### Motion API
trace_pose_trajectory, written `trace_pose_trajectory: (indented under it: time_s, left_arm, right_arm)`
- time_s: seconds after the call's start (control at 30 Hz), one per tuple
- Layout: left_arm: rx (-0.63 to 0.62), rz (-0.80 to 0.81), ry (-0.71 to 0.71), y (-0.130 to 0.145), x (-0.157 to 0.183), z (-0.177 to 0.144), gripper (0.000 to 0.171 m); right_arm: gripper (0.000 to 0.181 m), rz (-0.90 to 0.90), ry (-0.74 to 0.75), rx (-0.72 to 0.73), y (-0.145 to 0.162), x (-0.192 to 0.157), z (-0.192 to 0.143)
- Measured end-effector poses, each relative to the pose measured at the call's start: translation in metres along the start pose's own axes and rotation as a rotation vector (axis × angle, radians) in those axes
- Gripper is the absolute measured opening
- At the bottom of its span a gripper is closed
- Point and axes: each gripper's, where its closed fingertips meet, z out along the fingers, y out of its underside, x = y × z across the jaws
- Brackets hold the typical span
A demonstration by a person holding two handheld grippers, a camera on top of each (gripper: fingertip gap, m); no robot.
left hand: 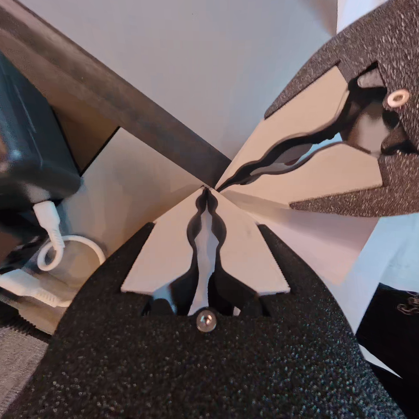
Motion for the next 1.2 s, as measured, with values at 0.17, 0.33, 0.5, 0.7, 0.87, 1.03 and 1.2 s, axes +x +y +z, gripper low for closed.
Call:
trace_pose_trajectory:
  time_s: [0.17, 0.33, 0.5, 0.7, 0.87, 1.03, 1.2]
  left_arm:
    - [-0.004, 0.084, -0.065, 0.001, -0.001, 0.0, 0.0]
    - [0.013, 0.087, -0.086, 0.001, -0.001, 0.001, 0.0]
    - [0.018, 0.083, -0.094, 0.001, -0.001, 0.001, 0.0]
    - [0.019, 0.085, -0.098, 0.001, -0.001, 0.001, 0.0]
    - [0.019, 0.077, -0.096, 0.0, -0.001, 0.001, 0.0]
    - [0.021, 0.08, -0.091, 0.0, -0.001, 0.001, 0.0]
    - [0.023, 0.085, -0.091, 0.0, -0.001, 0.001, 0.0]
  right_arm:
    - [0.0, 0.044, -0.02, -0.004, 0.004, 0.002, -0.004]
    - [0.0, -0.048, 0.051, -0.035, 0.008, 0.003, -0.008]
    - [0.0, -0.079, 0.104, -0.059, 0.01, 0.001, -0.011]
    - [0.0, 0.102, 0.048, -0.04, 0.019, -0.003, -0.02]
    - [0.004, 0.301, -0.054, -0.003, 0.027, -0.013, -0.026]
    - [0.009, 0.306, -0.055, 0.05, 0.03, -0.009, -0.04]
    - [0.014, 0.373, -0.081, 0.115, 0.035, 0.001, -0.055]
